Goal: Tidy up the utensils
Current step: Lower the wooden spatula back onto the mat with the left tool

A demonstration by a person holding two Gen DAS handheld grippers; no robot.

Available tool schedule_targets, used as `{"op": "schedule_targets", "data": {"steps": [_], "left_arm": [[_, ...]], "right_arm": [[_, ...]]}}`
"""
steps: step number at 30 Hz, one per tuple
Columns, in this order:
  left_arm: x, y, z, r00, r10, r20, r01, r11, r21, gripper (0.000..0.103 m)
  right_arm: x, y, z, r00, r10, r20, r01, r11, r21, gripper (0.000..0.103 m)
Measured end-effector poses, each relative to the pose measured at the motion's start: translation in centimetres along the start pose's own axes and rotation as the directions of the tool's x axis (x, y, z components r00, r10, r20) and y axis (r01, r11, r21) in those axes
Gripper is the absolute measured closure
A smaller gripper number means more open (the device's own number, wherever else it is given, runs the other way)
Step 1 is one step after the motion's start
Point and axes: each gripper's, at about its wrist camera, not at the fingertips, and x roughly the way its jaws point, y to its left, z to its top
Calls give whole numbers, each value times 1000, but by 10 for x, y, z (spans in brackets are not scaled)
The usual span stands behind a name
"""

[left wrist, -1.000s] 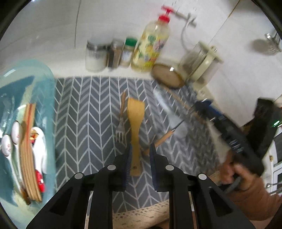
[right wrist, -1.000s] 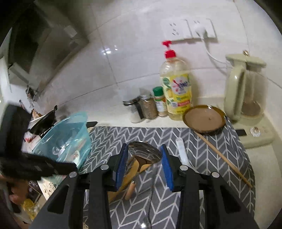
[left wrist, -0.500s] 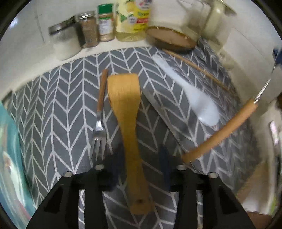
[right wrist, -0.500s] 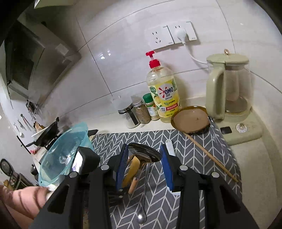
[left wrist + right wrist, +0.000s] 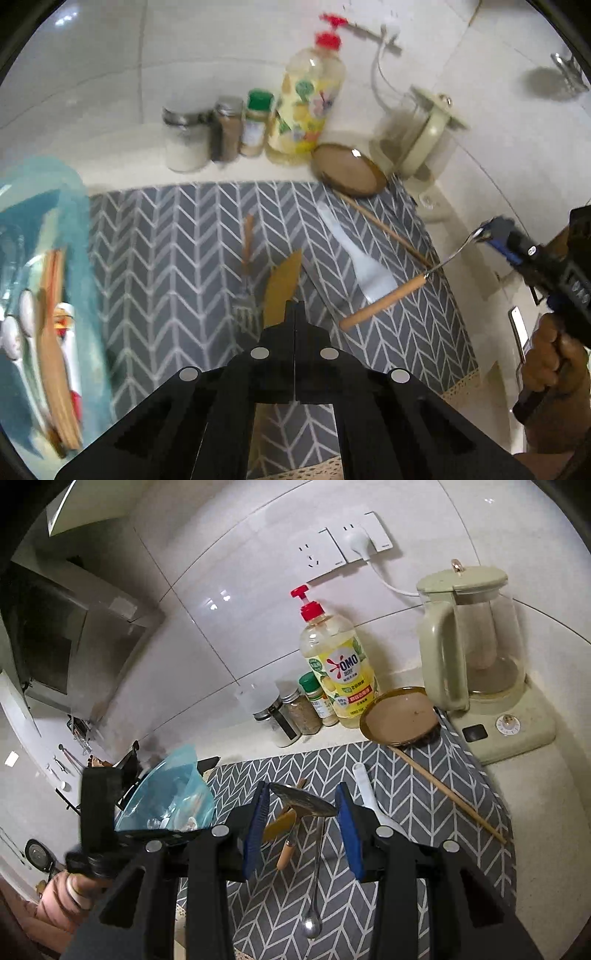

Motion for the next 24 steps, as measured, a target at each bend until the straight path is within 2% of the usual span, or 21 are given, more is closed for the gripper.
{"op": "schedule_targets", "data": {"steps": [1, 4, 6, 7, 8, 9, 10, 14, 17, 19, 21, 22, 23, 24], "left_arm": [[-1, 2, 0, 1000, 1, 1, -1, 1000, 1, 103], [0, 7, -5, 1000, 0, -15, 0, 1000, -17, 103], [1, 10, -9, 1000, -3, -26, 3, 1000, -25, 103], [5, 13, -13, 999, -4, -44, 3, 999, -32, 103], [12, 14, -14, 998, 2, -55, -4, 999, -33, 103], [18, 15, -16, 998, 7, -68, -9, 1000, -29, 102], [24, 15, -21, 996, 6, -84, -7, 1000, -10, 102], [49, 13, -35, 990, 13, -141, -6, 999, 47, 86], [69, 12, -41, 981, 31, -189, -20, 998, 60, 84], [73, 9, -43, 979, 65, -195, -50, 995, 83, 83], [70, 7, -45, 980, 89, -180, -71, 992, 108, 70], [68, 6, -47, 980, 111, -164, -91, 988, 126, 58], [67, 5, -48, 979, 132, -155, -109, 983, 148, 53], [67, 3, -49, 977, 150, -152, -123, 977, 173, 53]], "right_arm": [[5, -1, -1, 1000, 1, -26, 0, 1000, 12, 66], [21, -8, -7, 988, 93, -126, -79, 991, 110, 67], [33, -8, -12, 982, 45, -182, -31, 996, 80, 67], [41, -10, -15, 977, 37, -208, -24, 998, 65, 72], [48, -15, -17, 973, 50, -226, -33, 996, 77, 85], [58, -21, -20, 969, 48, -241, -26, 995, 92, 85], [63, -24, -22, 968, 49, -245, -27, 996, 90, 85], [90, -37, -29, 961, 69, -267, -44, 994, 99, 85], [105, -47, -36, 955, 40, -294, -9, 994, 105, 85], [92, -50, -39, 965, 61, -254, -22, 988, 151, 85], [78, -54, -41, 974, 31, -224, 3, 989, 151, 84], [74, -56, -41, 976, 0, -216, 30, 990, 137, 82], [69, -59, -42, 979, -29, -202, 54, 991, 122, 75], [68, -62, -41, 980, -44, -195, 69, 990, 122, 65]]}}
